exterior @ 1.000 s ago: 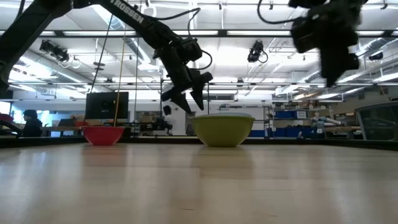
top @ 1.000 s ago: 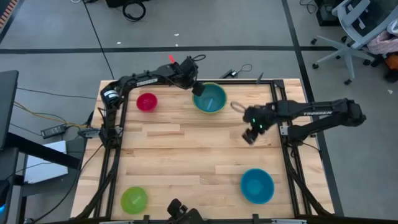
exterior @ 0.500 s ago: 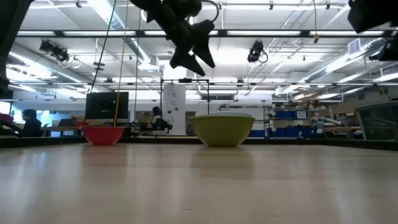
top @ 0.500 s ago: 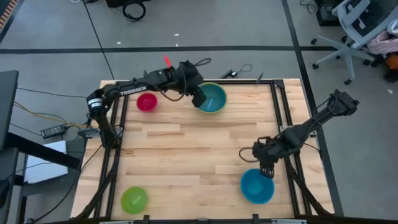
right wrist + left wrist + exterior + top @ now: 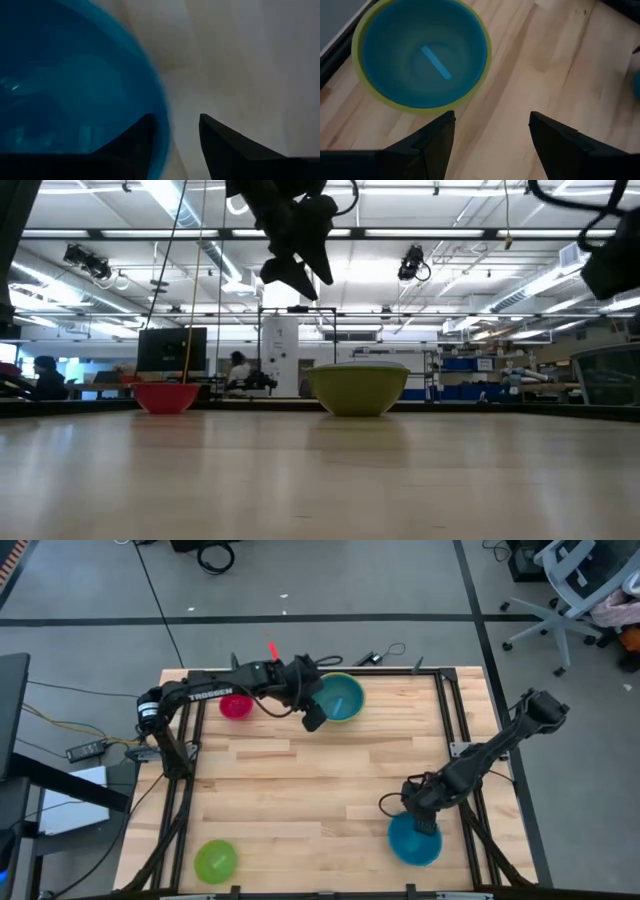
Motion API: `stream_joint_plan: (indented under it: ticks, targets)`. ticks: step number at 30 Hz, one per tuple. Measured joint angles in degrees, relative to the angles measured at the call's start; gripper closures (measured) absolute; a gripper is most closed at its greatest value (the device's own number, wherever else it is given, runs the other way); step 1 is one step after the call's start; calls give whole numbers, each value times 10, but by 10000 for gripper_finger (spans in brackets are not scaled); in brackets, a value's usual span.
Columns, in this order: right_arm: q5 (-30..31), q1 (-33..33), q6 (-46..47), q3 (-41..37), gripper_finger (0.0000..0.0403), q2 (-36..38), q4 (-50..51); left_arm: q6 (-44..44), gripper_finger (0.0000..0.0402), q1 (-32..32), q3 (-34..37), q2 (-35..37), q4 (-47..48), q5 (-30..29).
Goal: Nest bowls inside each other
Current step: Stack the blue bowl on top of the transparent blue bowl on the table
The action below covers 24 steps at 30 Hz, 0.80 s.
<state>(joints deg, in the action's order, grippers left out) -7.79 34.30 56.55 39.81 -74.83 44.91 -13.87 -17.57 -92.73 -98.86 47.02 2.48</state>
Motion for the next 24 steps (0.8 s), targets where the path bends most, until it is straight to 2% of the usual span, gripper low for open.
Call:
stream_joint_plan:
  ticks: [3, 8, 10, 13, 18, 21, 24]
  targets:
    - [-12, -4, -7, -11, 269, -16, -5, -12, 143, 7, 3, 0, 10, 0]
    - [-34, -24, -27, 4, 377, -8, -18, -49, 143, 30, 15, -1, 13, 0]
    - [-22, -37, -30, 10, 379, -1, -5, -59, 143, 39, 14, 0, 1, 0]
    - [46, -73, -21, 31, 371, 18, 16, -66, 143, 50, 14, 0, -22, 0]
    - [171, -160, -14, 68, 380, 39, 83, -74, 143, 60, 14, -2, -79, 0]
    - [240, -222, -10, 84, 380, 50, 86, -75, 143, 62, 14, -4, -121, 0]
    - [283, -277, -10, 98, 377, 59, 60, -66, 143, 62, 14, -6, -155, 0]
